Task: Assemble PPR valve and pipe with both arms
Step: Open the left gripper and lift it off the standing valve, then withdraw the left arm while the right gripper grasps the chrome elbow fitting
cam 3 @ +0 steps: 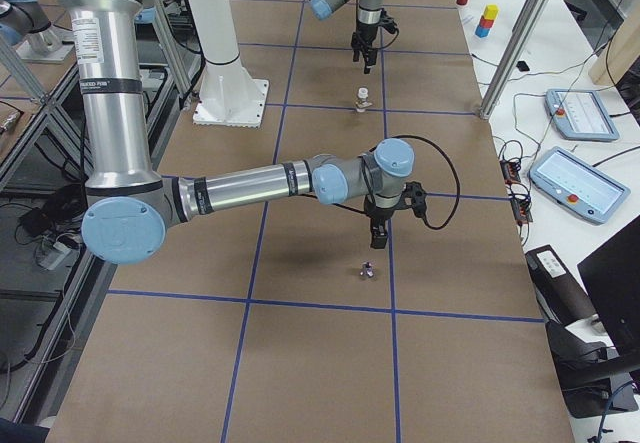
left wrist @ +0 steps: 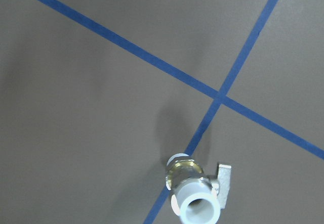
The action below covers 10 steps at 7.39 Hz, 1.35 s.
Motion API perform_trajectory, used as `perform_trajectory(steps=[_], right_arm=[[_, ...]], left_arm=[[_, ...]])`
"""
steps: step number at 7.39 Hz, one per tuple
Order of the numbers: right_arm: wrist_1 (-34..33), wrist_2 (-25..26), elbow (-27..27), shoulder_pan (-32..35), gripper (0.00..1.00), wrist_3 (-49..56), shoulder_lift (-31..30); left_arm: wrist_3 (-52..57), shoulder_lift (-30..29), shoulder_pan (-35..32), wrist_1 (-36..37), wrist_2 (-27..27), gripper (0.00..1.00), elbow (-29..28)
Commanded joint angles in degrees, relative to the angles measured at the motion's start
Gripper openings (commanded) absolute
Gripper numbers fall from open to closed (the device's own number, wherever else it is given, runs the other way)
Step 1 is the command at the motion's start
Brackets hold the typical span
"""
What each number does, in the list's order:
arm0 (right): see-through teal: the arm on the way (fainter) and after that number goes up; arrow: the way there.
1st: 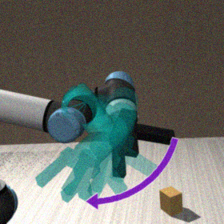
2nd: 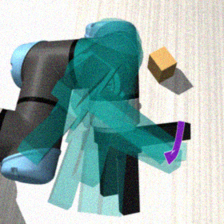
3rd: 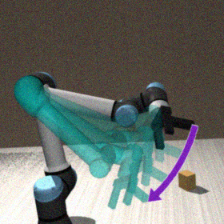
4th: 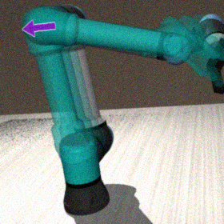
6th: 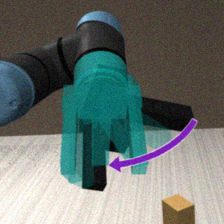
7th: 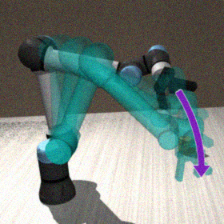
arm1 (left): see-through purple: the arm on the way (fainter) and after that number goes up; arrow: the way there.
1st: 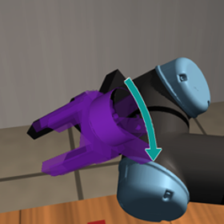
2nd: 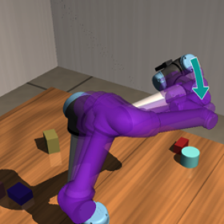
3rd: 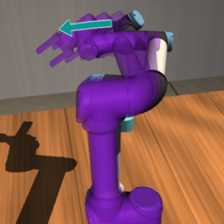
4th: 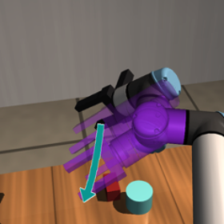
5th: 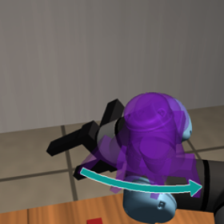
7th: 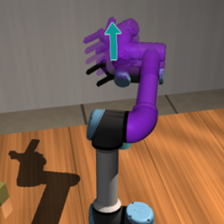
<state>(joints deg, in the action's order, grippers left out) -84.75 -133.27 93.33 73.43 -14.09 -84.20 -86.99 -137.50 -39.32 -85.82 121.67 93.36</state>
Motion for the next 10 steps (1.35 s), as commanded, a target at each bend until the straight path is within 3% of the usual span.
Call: perform_trajectory(steps=[1, 4, 8, 10], right_arm=[[8.69, 1.96, -14.68, -1.79, 0.99, -0.76, 4.73], [8.99, 1.96, -15.72, -3.65, 0.98, -9.37, 5.11], [9.16, 2.04, -6.96, -3.64, 0.97, -13.91, -3.14], [9.16, 3.53, -7.99, -3.91, 0.93, -13.95, -2.99]], left_arm=[[9.52, 9.84, -1.9, 3.03, -0.2, 1.0, 15.05], [10.18, 11.02, -1.9, 3.2, -0.37, 1.0, 15.98], [10.09, 11.11, -1.82, 3.2, -0.55, 1.0, 15.54], [10.09, 11.11, -1.9, 3.2, -0.64, 1.0, 15.45]])
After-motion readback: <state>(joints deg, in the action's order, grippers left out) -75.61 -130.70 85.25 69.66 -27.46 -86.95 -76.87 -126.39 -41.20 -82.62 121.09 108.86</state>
